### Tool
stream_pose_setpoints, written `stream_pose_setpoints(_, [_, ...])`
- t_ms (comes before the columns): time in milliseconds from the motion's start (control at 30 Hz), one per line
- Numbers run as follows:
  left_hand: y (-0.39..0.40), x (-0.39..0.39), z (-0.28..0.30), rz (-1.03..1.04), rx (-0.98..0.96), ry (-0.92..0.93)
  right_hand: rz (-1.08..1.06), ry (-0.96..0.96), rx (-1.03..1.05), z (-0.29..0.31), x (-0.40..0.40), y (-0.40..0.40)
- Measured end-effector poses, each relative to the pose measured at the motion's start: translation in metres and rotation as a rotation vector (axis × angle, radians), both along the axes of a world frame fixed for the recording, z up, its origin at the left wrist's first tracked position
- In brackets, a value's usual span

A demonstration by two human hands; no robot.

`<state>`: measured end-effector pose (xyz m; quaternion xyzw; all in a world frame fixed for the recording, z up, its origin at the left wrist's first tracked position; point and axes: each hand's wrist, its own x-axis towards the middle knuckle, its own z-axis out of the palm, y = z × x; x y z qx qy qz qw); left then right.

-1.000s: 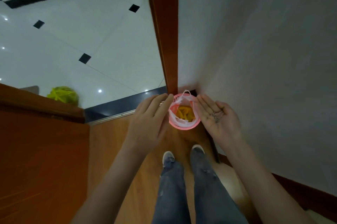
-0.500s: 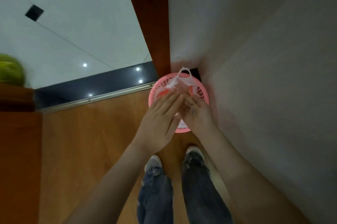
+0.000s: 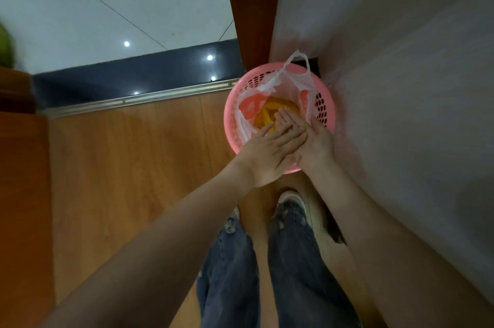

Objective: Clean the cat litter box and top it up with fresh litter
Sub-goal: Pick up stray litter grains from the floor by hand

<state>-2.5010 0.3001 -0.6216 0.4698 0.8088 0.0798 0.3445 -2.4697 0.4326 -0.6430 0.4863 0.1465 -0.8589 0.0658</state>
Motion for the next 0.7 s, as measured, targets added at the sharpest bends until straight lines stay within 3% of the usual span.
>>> stream_pose_setpoints(233, [0.001, -0.006, -0.002, 0.080, -0.109, 0.051, 0.080, -0.090, 0.026, 0.000, 0.001, 0.007])
stream_pose_setpoints(333, [0.002, 0.001, 0.003, 0.153, -0.006, -0.002, 0.100, -0.122, 0.072, 0.002, -0.002, 0.009])
stream_pose_setpoints(467, [0.009, 0.018, 0.004, 0.086, 0.095, -0.096, 0.049, -0.152, 0.040, 0.000, -0.002, 0.013])
stream_pose_setpoints(700, [0.011, 0.005, -0.009, 0.172, -0.141, 0.005, 0.120, -0.152, 0.011, 0.004, -0.005, 0.011])
